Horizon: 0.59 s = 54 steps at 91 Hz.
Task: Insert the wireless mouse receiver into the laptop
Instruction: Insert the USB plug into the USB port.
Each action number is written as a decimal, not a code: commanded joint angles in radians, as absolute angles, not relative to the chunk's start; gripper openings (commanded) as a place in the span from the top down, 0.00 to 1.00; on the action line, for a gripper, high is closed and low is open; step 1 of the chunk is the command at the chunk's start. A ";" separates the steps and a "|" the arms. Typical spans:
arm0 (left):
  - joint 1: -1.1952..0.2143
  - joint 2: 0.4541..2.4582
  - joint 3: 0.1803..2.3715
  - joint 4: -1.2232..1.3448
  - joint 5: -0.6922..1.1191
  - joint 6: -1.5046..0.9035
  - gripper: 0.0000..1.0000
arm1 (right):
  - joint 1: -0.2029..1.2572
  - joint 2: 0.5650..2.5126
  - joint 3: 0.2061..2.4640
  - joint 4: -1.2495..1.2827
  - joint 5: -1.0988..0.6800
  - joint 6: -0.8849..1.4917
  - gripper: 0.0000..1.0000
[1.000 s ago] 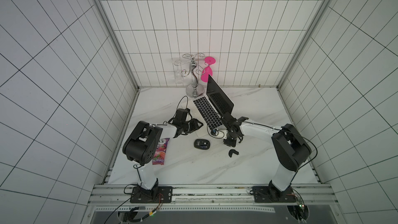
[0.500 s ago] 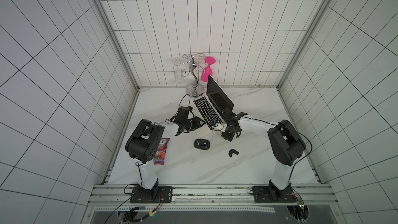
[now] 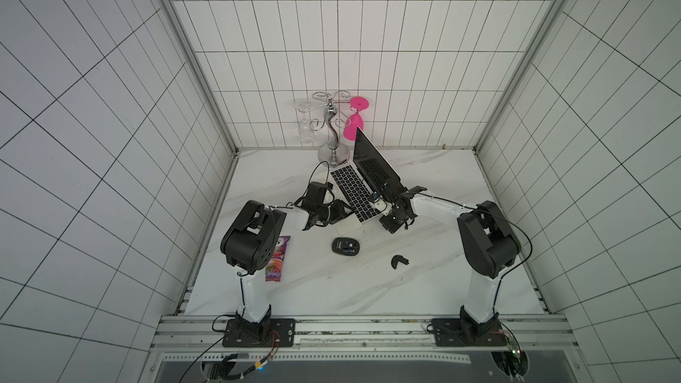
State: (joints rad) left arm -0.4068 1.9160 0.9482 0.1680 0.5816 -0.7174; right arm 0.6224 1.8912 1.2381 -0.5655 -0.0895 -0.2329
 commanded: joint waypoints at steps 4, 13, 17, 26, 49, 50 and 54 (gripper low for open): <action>-0.411 1.943 0.967 0.184 0.598 -0.703 0.58 | 0.621 1.913 1.249 -0.520 -0.100 -0.141 0.84; -0.411 1.949 0.967 0.184 0.599 -0.702 0.58 | 0.621 1.905 1.219 -0.476 -0.103 -0.119 0.84; -0.410 1.951 0.969 0.184 0.602 -0.701 0.58 | 0.622 1.905 1.214 -0.461 -0.106 -0.118 0.84; -0.411 1.957 0.968 0.187 0.605 -0.701 0.58 | 0.623 1.911 1.201 -0.430 -0.101 -0.114 0.84; -0.410 1.960 0.967 0.187 0.607 -0.699 0.59 | 0.624 1.923 1.173 -0.382 -0.090 -0.116 0.84; -0.411 1.960 0.968 0.187 0.607 -0.699 0.59 | 0.624 1.923 1.173 -0.381 -0.092 -0.115 0.84; -0.411 1.960 0.968 0.187 0.607 -0.700 0.59 | 0.628 1.925 1.168 -0.371 -0.090 -0.116 0.84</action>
State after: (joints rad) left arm -0.4068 1.9297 0.9520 0.1841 0.6044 -0.7151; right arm 0.6220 1.8961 1.1961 -0.3996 -0.0914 -0.1284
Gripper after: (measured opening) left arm 0.414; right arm 0.160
